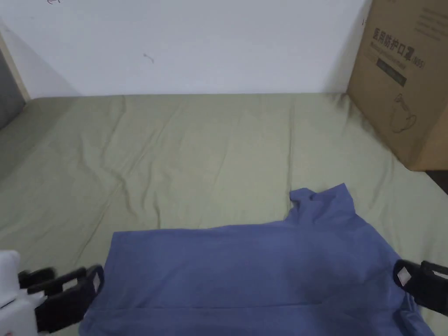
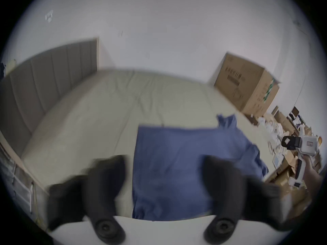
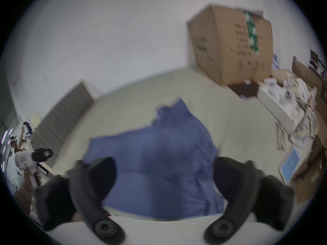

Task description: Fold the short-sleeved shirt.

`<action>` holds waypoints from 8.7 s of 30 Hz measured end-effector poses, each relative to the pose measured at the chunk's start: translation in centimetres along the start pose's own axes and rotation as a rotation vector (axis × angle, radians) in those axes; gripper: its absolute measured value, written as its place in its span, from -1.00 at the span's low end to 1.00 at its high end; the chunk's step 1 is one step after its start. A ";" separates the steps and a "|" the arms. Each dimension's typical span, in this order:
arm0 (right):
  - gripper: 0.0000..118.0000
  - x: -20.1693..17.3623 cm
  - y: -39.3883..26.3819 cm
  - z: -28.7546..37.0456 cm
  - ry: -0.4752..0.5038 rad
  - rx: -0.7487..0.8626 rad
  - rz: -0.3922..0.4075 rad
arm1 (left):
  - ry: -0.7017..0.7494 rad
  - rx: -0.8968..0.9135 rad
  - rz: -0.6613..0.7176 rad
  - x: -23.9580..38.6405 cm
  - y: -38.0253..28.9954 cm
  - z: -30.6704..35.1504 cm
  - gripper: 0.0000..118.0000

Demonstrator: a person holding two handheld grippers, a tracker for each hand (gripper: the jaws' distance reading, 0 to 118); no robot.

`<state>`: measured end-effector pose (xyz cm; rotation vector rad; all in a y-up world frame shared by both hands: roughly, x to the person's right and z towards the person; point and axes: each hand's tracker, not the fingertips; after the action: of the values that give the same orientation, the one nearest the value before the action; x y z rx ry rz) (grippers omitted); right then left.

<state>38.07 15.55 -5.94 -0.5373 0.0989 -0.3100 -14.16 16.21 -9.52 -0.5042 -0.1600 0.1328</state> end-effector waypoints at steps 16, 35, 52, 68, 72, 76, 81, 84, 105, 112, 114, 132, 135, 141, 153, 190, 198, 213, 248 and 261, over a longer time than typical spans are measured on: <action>-1.00 -5.1 3.8 -7.6 0.083 -0.008 0.119 | 0.033 -0.503 -0.001 -8.5 3.6 -26.4 0.89; -1.00 4.1 5.7 -18.5 -0.037 -0.202 0.008 | 0.033 -0.416 -0.125 -4.9 -0.4 -28.7 -0.92; 0.90 13.8 7.5 -41.3 -0.349 -0.638 0.036 | -0.018 -0.338 -0.153 -3.4 4.1 -23.3 -0.92; -0.94 7.9 13.6 -28.2 -0.269 -0.293 0.102 | 0.052 -0.334 0.019 -5.1 5.5 -25.6 -0.92; -0.94 6.7 16.9 -26.5 -0.287 -0.223 0.094 | 0.062 -0.252 -0.067 -3.9 8.7 -25.9 -0.92; -0.94 5.9 18.5 -23.7 -0.267 -0.143 0.061 | 0.048 -0.215 -0.040 -3.7 11.0 -25.0 -0.92; -0.94 6.5 13.5 -18.7 -0.247 -0.165 0.068 | -0.020 -0.268 -0.018 -4.4 8.4 -21.7 -0.92; -0.94 8.0 7.4 -15.0 -0.231 -0.279 0.026 | -0.066 -0.352 -0.018 -5.3 3.8 -18.7 -0.92; 0.97 -0.1 0.0 -5.5 -0.204 0.190 0.165 | -0.004 0.056 0.037 -1.5 1.2 -6.3 0.89; -1.00 -10.1 -2.2 -0.2 -0.192 0.602 0.195 | 0.243 0.544 -0.026 7.3 -0.9 1.5 -0.99; -1.00 -10.2 -1.8 0.1 -0.091 0.567 0.173 | 0.162 0.536 -0.037 7.6 -0.7 2.2 -0.98; -1.00 -8.3 -0.4 -1.3 -0.113 0.253 0.131 | -0.352 -0.464 0.454 -14.6 -3.7 -14.7 0.95; -1.00 -9.0 -0.2 -2.5 -0.109 0.202 0.143 | -0.389 -0.523 0.514 -17.1 -5.8 -18.3 0.98; -1.00 -9.9 0.0 -4.7 -0.078 0.131 0.220 | -0.526 -0.483 0.684 -19.4 -8.9 -23.5 1.00; -1.00 -11.7 -1.1 -8.2 -0.036 0.015 0.193 | -0.422 -0.650 0.718 -13.5 -12.5 -27.2 -0.90; -1.00 -3.8 -2.3 -0.5 -0.063 0.089 0.065 | -0.353 -0.519 0.028 9.4 0.8 -19.6 0.49; -1.00 -3.3 -2.7 -1.5 -0.048 0.062 0.032 | -0.328 -0.556 -0.138 12.7 -3.1 -21.6 -0.98; -1.00 -2.2 -2.6 -2.4 -0.070 0.026 0.022 | -0.781 -0.662 0.076 19.7 -5.9 -24.0 -1.00; -1.00 -8.0 -2.3 -6.8 -0.008 -0.099 0.122 | -0.604 -0.697 0.546 -2.5 -11.3 -29.5 -0.91; -1.00 -6.1 -2.6 -4.1 0.043 -0.039 0.049 | -0.098 -0.570 -0.078 1.4 1.5 -17.4 -0.91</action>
<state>30.85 13.38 -8.05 -0.5658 0.1596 -0.2722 -9.70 9.52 -25.10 -1.0586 -0.3159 0.0333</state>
